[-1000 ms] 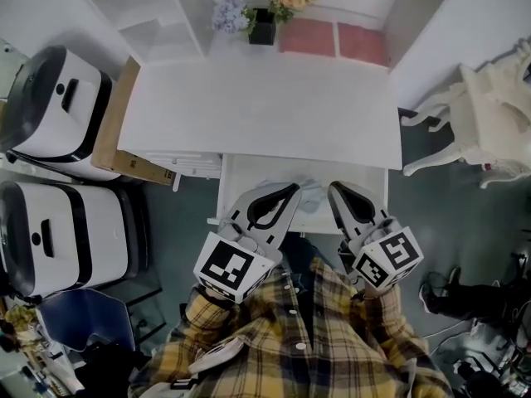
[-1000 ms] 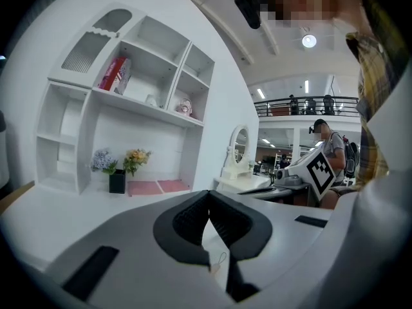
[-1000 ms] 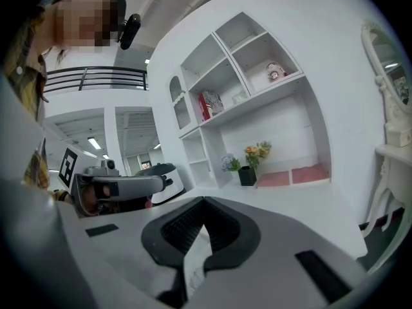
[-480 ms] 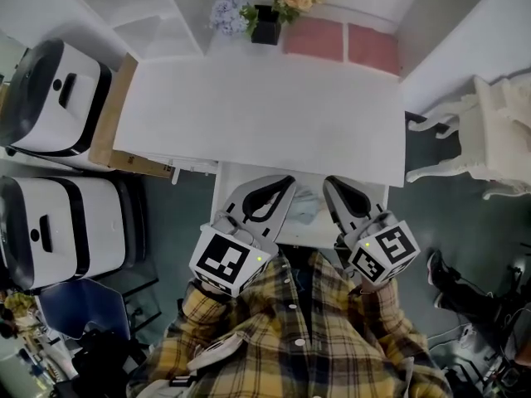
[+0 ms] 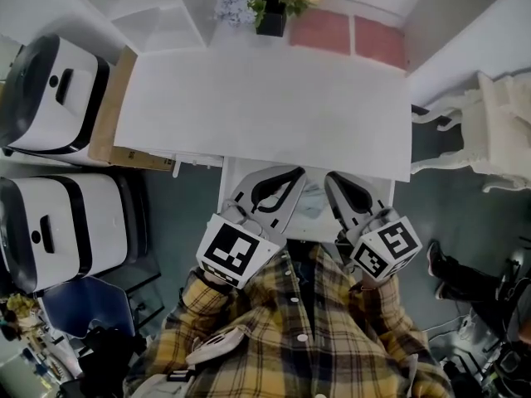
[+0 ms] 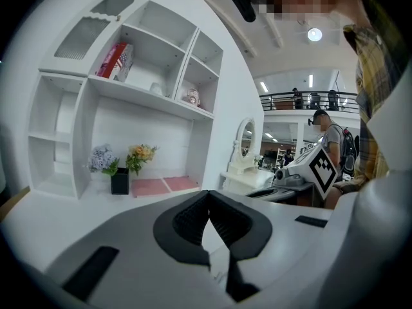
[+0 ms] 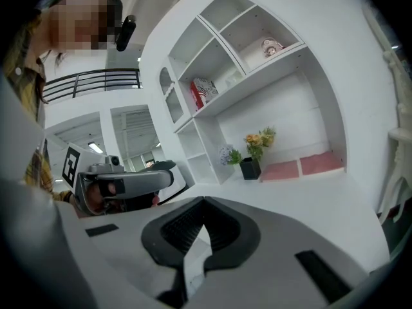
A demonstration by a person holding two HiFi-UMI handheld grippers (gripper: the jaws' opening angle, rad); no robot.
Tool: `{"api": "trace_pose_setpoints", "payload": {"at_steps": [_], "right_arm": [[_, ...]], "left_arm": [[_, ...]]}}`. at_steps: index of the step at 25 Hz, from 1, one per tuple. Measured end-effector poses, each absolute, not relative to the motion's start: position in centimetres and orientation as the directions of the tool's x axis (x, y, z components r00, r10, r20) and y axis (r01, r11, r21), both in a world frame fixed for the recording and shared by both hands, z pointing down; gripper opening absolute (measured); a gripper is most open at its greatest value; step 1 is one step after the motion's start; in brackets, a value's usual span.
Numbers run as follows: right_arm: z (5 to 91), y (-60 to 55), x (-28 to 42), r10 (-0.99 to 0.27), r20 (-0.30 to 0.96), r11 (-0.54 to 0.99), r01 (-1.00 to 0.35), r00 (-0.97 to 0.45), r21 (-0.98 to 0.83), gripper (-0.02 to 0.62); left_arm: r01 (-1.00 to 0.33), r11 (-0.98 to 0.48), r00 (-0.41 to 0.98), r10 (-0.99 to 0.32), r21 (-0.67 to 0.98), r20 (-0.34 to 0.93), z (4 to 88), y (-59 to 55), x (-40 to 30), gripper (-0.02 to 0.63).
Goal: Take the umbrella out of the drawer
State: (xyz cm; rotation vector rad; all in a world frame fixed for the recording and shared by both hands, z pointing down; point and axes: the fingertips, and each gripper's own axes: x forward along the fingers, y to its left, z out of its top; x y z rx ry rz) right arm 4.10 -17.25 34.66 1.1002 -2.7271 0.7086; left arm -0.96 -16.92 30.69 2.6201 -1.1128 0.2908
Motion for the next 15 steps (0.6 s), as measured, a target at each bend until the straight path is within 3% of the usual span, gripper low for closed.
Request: {"api": "trace_pose_setpoints", "payload": {"at_steps": [15], "right_arm": [[36.7,-16.7,5.1,-0.611,0.319,0.6,-0.687,-0.724,-0.411,0.017]], "left_arm": [[-0.693,-0.701,0.709,-0.621,0.168,0.334,33.2,-16.6,0.2,0.021]]}}
